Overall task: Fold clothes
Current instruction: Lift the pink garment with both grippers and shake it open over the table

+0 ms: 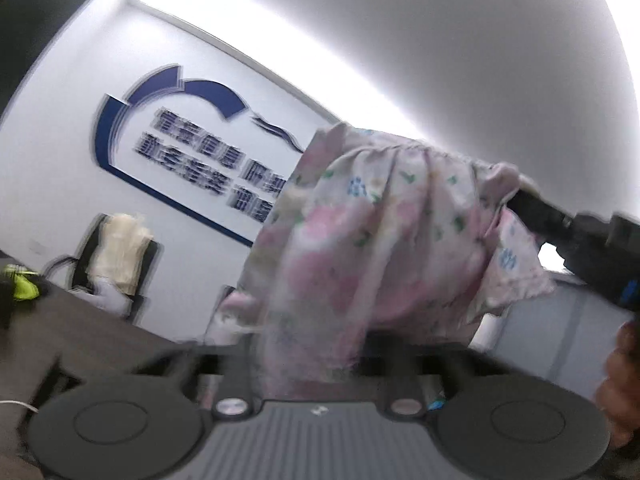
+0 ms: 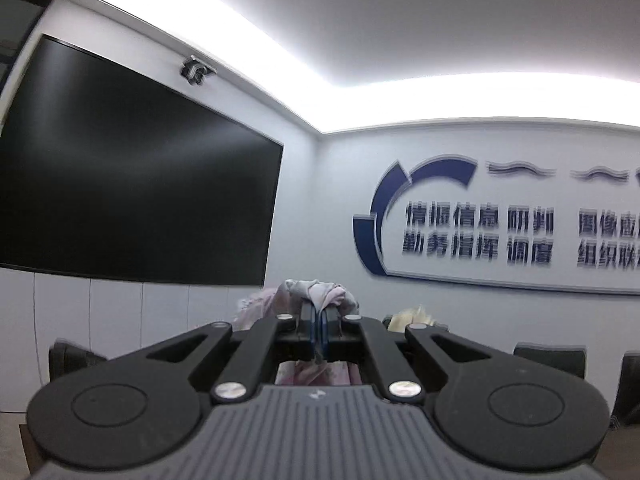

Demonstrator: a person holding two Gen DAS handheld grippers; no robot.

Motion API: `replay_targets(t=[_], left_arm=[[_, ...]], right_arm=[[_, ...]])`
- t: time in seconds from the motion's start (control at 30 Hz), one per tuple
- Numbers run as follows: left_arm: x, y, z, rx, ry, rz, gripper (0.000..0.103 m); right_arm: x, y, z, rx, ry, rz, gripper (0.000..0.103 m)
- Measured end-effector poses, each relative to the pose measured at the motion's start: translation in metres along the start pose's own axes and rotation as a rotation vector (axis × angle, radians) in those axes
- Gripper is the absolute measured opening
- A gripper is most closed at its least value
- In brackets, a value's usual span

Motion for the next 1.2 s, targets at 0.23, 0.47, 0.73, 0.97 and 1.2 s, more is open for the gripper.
replay_targets(t=[0.23, 0.47, 0.73, 0.97, 1.2], left_arm=[[0.07, -0.051, -0.081, 0.123, 0.119, 0.076, 0.003], [0.144, -0.056, -0.107, 0.123, 0.061, 0.253, 0.002], [0.081, -0.022, -0.006, -0.163, -0.137, 0.245, 0.003], [-0.107, 0.141, 0.104, -0.49, -0.611, 0.27, 0.029], [-0.121, 0.25, -0.01, -0.479, -0.439, 0.289, 0.087]], right_arm=[[-0.025, -0.053, -0.082, 0.123, 0.077, -0.052, 0.002], [-0.04, -0.065, -0.135, 0.141, 0.044, -0.053, 0.002], [0.031, 0.033, -0.042, -0.114, 0.07, 0.122, 0.003], [0.136, 0.252, 0.112, -0.633, 0.368, 0.252, 0.037], [0.111, 0.355, 0.04, -0.668, 0.349, 0.265, 0.067]])
Point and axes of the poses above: each gripper's, at about its wrist camera, not at the fingertips, and z roughly the way its jaws point, x to its right, y to its underside, the point moved 4 cm from there along z, roughly the way its jaws point, and after that the axes turned 1 degree about -x, right-handed, at the moved point
